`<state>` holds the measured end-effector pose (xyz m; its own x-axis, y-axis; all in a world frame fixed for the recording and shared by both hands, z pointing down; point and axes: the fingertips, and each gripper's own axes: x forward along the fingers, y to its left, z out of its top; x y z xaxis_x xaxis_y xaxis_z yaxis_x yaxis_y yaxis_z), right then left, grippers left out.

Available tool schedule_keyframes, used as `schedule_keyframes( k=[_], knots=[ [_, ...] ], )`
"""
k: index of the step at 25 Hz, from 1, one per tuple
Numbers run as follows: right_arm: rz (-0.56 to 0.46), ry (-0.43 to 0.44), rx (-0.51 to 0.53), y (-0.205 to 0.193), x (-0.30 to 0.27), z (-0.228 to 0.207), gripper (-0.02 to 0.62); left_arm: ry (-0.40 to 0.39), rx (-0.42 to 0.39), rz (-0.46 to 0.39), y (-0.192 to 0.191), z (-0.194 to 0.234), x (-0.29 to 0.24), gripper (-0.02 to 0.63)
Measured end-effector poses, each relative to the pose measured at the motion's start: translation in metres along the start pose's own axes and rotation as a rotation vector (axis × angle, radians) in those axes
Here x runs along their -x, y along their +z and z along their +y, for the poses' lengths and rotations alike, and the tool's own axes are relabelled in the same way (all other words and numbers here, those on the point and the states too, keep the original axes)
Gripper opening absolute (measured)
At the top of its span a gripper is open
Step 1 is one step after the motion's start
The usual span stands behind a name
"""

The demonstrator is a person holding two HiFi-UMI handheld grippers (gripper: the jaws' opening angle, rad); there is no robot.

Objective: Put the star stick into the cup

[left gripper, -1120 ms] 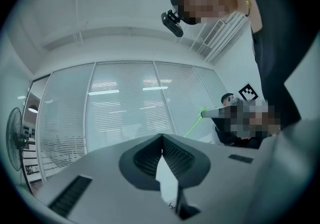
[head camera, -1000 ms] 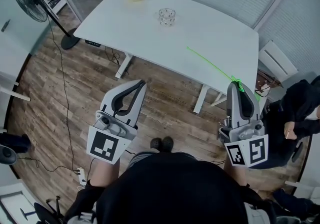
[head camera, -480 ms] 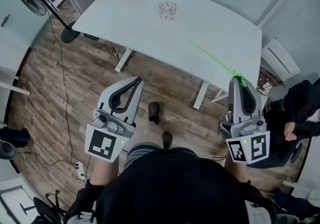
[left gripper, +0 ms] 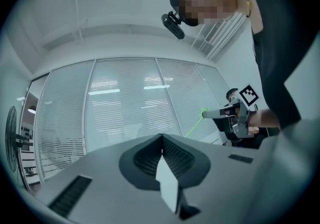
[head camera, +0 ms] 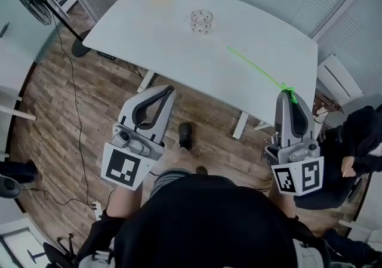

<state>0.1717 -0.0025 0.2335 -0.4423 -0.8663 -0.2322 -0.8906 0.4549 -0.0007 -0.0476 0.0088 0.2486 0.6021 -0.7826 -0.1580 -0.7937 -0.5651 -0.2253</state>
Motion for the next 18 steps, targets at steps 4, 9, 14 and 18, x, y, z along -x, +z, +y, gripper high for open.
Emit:
schedule_keyframes(
  k=[4,9,14,18],
  knots=[
    [0.000,-0.010,0.038,-0.005,-0.033,-0.006,0.023,-0.017,0.010,0.000,-0.013,0.024,-0.024,0.014],
    [0.010,-0.024,0.042,-0.019,-0.080,-0.025,0.023,-0.033,0.024,-0.005,-0.030,0.059,-0.066,0.014],
    [0.017,-0.045,0.038,-0.024,-0.119,-0.036,0.023,-0.060,0.024,0.008,-0.038,0.090,-0.094,0.014],
    [0.020,-0.058,0.038,-0.031,-0.151,-0.043,0.023,-0.077,0.019,0.004,-0.044,0.117,-0.119,0.014]
  ],
)
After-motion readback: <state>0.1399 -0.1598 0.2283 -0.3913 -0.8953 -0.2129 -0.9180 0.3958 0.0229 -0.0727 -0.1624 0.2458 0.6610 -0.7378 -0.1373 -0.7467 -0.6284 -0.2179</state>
